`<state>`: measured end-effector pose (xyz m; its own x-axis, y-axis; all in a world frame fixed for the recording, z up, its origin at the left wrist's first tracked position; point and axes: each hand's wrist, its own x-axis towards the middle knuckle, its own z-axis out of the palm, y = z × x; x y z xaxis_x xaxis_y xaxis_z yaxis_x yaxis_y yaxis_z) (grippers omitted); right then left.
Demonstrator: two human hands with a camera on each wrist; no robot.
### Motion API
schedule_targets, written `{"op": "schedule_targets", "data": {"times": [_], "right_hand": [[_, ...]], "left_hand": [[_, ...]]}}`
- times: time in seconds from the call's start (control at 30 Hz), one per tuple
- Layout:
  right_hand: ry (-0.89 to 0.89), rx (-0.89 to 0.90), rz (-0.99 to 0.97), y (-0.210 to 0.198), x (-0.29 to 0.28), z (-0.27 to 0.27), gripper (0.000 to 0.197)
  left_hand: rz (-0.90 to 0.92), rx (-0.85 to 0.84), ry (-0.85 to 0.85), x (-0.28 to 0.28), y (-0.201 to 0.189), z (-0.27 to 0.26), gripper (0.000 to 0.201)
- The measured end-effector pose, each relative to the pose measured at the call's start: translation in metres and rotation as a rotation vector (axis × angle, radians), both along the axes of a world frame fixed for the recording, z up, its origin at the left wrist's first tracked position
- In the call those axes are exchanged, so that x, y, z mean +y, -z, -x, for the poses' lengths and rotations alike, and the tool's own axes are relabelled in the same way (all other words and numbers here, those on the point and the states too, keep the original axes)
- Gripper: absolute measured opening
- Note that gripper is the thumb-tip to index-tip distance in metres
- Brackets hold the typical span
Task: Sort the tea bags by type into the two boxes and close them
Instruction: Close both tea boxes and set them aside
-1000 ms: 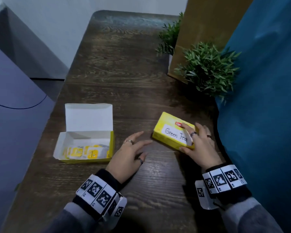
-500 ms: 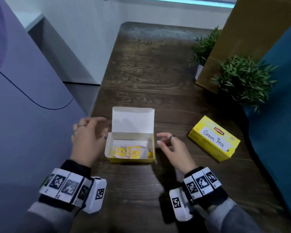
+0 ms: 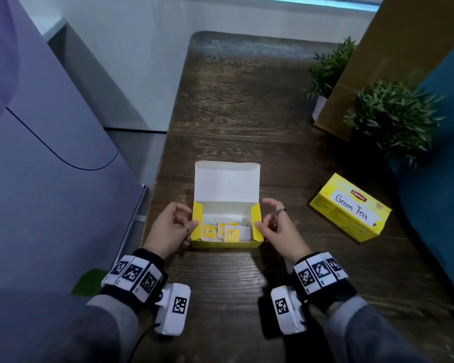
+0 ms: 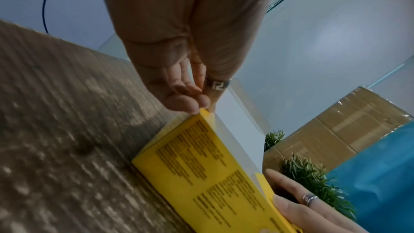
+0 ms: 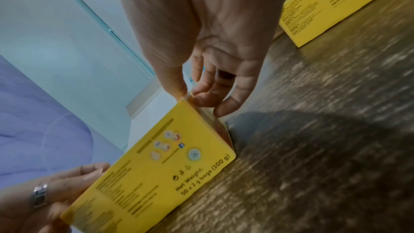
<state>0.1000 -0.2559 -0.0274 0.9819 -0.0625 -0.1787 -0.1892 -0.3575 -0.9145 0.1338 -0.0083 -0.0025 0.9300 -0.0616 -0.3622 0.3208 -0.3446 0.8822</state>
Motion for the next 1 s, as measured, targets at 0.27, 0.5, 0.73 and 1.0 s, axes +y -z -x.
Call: {"op": "schedule_targets", "data": {"times": [0.27,0.5,0.73,1.0], "right_hand": [[-0.186,0.09,-0.185,-0.011,-0.011,-0.023,0.083],[-0.093,-0.057,-0.214,-0.011,-0.007,-0.014,0.041],[-0.221,-0.047,-0.136,-0.018,-0.01,0.021,0.048],[-0.101,-0.134,-0.025,-0.014,-0.005,0.02,0.035]], "left_hand": [[0.141,0.053,0.34,0.011,0.001,-0.027,0.103],[0.301,-0.066,0.261,0.008,0.01,-0.018,0.071],[0.086,-0.244,0.269,0.02,0.014,-0.001,0.046],[0.152,-0.088,0.473,0.029,0.004,0.008,0.057]]}}
